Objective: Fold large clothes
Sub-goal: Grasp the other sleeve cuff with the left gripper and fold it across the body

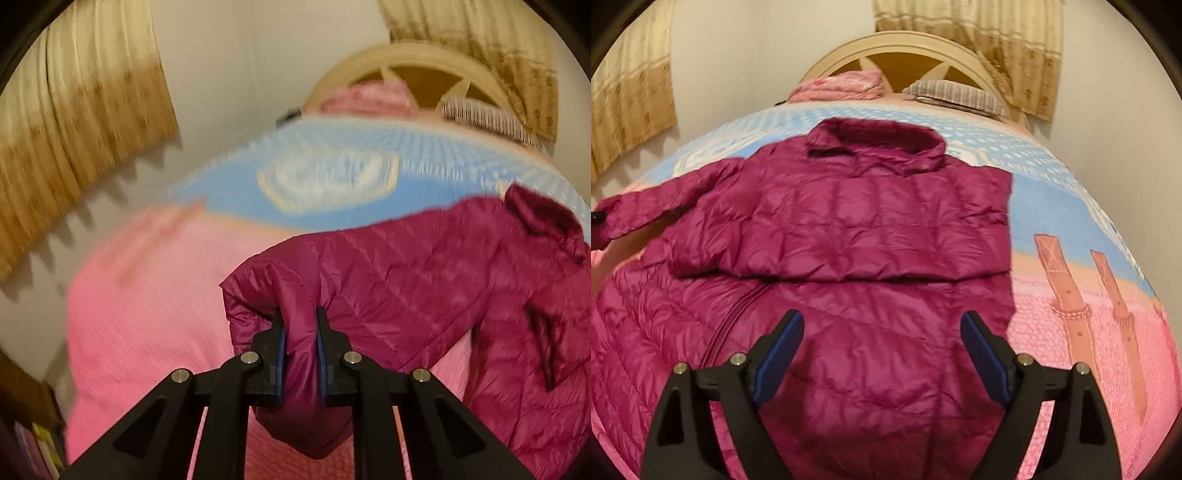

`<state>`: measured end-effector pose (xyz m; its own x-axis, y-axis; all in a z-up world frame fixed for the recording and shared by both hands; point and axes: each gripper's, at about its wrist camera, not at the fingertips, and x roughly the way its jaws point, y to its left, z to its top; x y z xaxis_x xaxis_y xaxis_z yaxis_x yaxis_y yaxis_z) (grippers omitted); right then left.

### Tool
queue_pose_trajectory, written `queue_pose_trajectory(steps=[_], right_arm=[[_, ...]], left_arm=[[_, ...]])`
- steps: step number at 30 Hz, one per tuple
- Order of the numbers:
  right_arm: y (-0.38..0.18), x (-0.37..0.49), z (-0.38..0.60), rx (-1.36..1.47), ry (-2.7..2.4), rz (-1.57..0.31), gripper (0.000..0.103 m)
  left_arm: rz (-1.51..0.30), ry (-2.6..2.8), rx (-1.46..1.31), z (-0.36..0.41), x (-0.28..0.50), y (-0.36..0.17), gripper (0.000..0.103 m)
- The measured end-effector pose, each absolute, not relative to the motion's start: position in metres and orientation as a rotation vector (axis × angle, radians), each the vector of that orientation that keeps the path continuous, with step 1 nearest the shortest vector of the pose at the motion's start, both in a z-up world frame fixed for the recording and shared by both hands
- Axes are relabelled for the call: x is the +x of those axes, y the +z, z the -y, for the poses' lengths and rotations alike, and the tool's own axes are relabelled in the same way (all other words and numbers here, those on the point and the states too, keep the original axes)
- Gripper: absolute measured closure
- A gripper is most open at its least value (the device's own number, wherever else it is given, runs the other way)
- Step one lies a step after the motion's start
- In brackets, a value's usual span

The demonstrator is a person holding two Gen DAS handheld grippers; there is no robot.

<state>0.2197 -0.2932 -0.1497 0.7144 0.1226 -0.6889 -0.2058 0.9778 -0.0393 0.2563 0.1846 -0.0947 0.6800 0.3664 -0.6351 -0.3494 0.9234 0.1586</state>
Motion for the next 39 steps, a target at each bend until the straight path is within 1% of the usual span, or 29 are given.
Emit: queue_pose_trajectory(steps=[4,9,14,19,20,21,22,23,25,26,27,29,30,34,39], right_arm=[[-0.148,0.218,0.305,-0.082,0.172,-0.742,0.014],[-0.145,0.213,0.32,-0.034,0.162,-0.729,0.014],[-0.142,0.209,0.338,0.005,0.148,-0.719,0.014],[-0.151,0.209,0.357,0.056,0.124,-0.743,0.014],[-0.154,0.21,0.36,0.065,0.118,-0.751,0.014],[-0.157,0.211,0.364,0.08,0.116,-0.759,0.014],[-0.16,0.211,0.366,0.092,0.116,-0.766,0.014],[-0.163,0.212,0.369,0.106,0.115,-0.775,0.014],[-0.168,0.215,0.372,0.131,0.119,-0.797,0.014],[-0.17,0.215,0.373,0.141,0.121,-0.804,0.014],[-0.171,0.215,0.374,0.149,0.122,-0.808,0.014],[-0.173,0.216,0.375,0.16,0.128,-0.818,0.014],[-0.174,0.217,0.376,0.164,0.131,-0.827,0.014],[-0.178,0.218,0.378,0.181,0.136,-0.838,0.014],[-0.155,0.208,0.38,0.199,0.129,-0.786,0.014]], left_arm=[[-0.594,0.373,0.114,-0.15,0.251,-0.051,0.09],[-0.51,0.256,0.231,-0.068,0.266,-0.031,0.09],[-0.495,0.112,0.288,0.02,0.278,-0.043,0.091],[-0.519,-0.026,0.358,0.105,0.285,-0.069,0.091],[-0.522,-0.039,0.375,0.116,0.285,-0.075,0.091],[-0.525,-0.047,0.391,0.129,0.287,-0.083,0.088],[-0.531,-0.059,0.4,0.136,0.288,-0.089,0.088],[-0.545,-0.068,0.411,0.143,0.29,-0.094,0.084],[-0.575,-0.071,0.414,0.153,0.297,-0.107,0.058],[-0.576,-0.072,0.411,0.154,0.298,-0.109,0.032],[-0.557,-0.067,0.401,0.157,0.295,-0.111,0.022],[-0.534,-0.09,0.39,0.156,0.291,-0.111,0.019],[-0.536,-0.11,0.389,0.158,0.29,-0.113,0.015],[-0.531,-0.127,0.369,0.136,0.28,-0.106,0.014],[-0.539,0.002,0.32,0.066,0.286,-0.103,0.014]])
